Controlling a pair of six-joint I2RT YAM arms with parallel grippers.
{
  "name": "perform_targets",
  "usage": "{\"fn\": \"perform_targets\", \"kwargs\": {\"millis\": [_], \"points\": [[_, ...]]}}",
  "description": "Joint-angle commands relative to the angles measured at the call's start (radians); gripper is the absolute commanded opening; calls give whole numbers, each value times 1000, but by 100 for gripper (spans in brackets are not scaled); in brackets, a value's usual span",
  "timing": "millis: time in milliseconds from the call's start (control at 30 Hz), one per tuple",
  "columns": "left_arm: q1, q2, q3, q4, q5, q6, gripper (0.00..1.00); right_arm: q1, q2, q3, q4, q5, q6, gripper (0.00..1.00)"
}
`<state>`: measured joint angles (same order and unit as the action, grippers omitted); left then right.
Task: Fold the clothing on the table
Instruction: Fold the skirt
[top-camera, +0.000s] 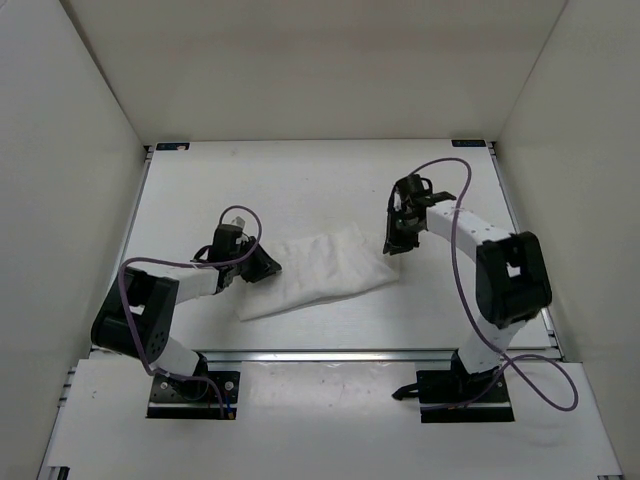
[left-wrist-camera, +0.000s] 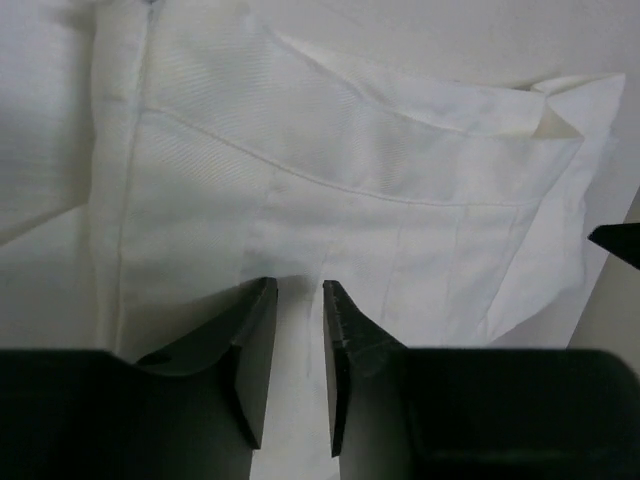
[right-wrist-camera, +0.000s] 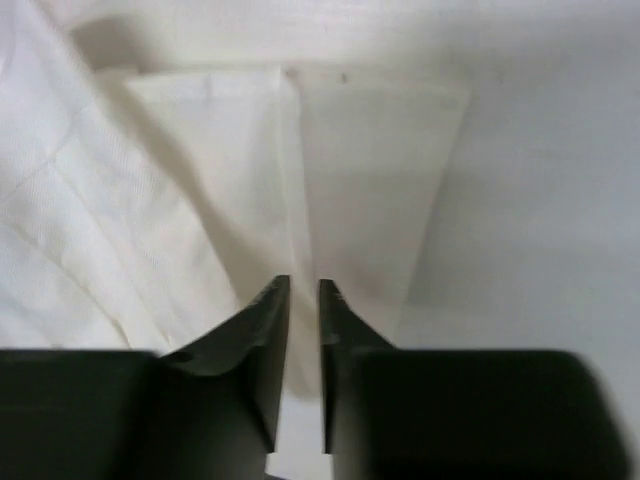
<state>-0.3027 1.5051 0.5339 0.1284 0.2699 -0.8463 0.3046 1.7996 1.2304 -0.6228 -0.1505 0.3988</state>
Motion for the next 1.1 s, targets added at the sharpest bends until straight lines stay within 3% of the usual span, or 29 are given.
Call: {"fn": "perform_targets", "kwargs": {"millis": [0, 33, 100, 267, 533, 667, 767, 800, 833, 867, 900, 1067], "points": [[8, -34, 70, 8, -14, 33, 39, -2, -211, -66, -31, 66, 12, 18], [4, -37, 98, 7, -8, 38, 43, -12, -242, -119, 4, 16, 18, 30], [16, -31, 136, 5, 44, 39, 52, -50, -337, -239, 85, -58, 69, 42], [43, -115, 195, -73, 109, 47, 58, -124, -411, -423, 239, -279, 155, 54], [83, -478, -7, -338, 51, 78, 61, -114, -410, -577, 445, -339, 302, 87], [85, -591, -119, -385, -1, 79, 62, -139, -353, -618, 570, -380, 359, 88], [82, -632, -196, -377, -20, 52, 61, -133, -287, -609, 606, -393, 367, 81], [71, -637, -204, -384, -32, 49, 60, -127, -263, -603, 597, -380, 362, 63], [57, -640, -216, -400, -49, 35, 60, -122, -267, -600, 595, -368, 365, 51], [54, -638, -227, -420, -49, 33, 60, -124, -275, -612, 589, -341, 371, 18], [42, -643, -229, -438, -46, 33, 59, -124, -293, -634, 589, -327, 380, 1], [22, -694, -262, -516, -47, 39, 60, -156, -376, -672, 526, -245, 345, 1]]}}
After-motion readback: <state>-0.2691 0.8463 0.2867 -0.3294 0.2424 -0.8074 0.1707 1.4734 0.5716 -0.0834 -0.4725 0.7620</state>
